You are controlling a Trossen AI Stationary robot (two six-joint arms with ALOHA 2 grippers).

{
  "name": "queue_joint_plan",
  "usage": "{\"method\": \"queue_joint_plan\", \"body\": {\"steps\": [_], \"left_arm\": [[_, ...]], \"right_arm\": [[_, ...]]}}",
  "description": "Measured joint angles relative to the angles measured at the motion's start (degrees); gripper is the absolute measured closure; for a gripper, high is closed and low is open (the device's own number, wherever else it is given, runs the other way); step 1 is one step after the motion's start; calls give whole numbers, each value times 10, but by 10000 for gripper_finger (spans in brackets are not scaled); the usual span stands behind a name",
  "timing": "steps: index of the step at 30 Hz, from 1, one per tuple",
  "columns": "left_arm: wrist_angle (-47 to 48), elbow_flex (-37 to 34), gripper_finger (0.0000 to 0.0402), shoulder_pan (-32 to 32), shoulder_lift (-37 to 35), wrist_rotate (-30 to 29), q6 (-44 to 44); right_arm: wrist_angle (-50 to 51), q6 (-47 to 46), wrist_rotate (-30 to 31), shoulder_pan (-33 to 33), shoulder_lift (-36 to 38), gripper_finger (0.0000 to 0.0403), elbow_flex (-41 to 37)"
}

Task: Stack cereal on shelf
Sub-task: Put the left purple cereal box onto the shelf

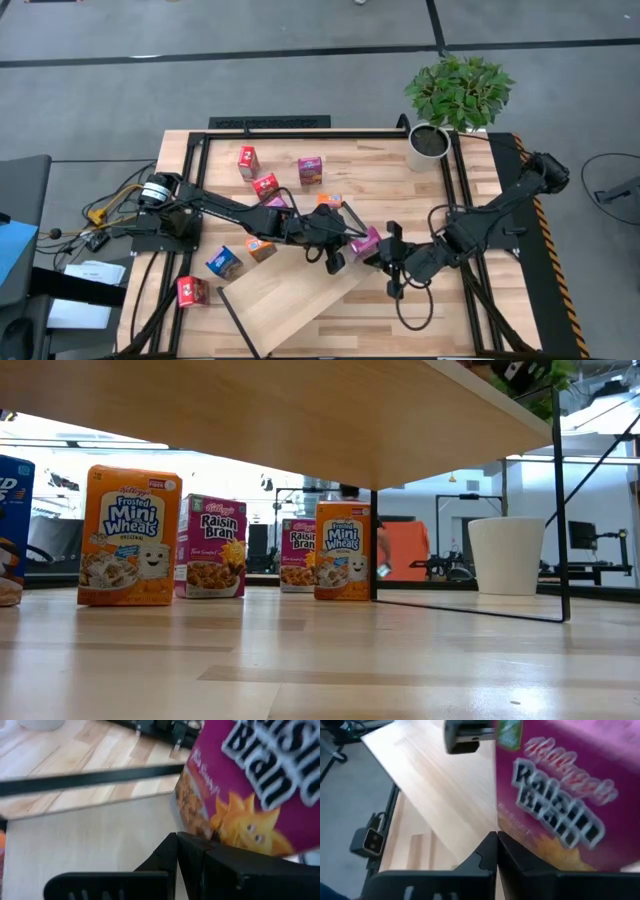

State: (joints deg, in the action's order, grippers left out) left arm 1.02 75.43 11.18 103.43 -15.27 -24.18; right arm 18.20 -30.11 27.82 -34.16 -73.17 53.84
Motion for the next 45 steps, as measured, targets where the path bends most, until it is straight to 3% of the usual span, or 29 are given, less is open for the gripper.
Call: {"method": "queue_joint_plan", "body": {"steps": [6,15,26,45], "left_arm": [[35,0,401,0,-30,10,-9],[48,-2,401,0,-16,10,7],[14,-8,401,0,-11,1,27],[-49,-6,401,-1,11,51,35]], "right_arm": [[30,1,8,-19,24,358,27],[52,1,14,-17,36,373,32],[89,2,26,-4,12,374,28],[96,-7,17,4,7,374,27]]}}
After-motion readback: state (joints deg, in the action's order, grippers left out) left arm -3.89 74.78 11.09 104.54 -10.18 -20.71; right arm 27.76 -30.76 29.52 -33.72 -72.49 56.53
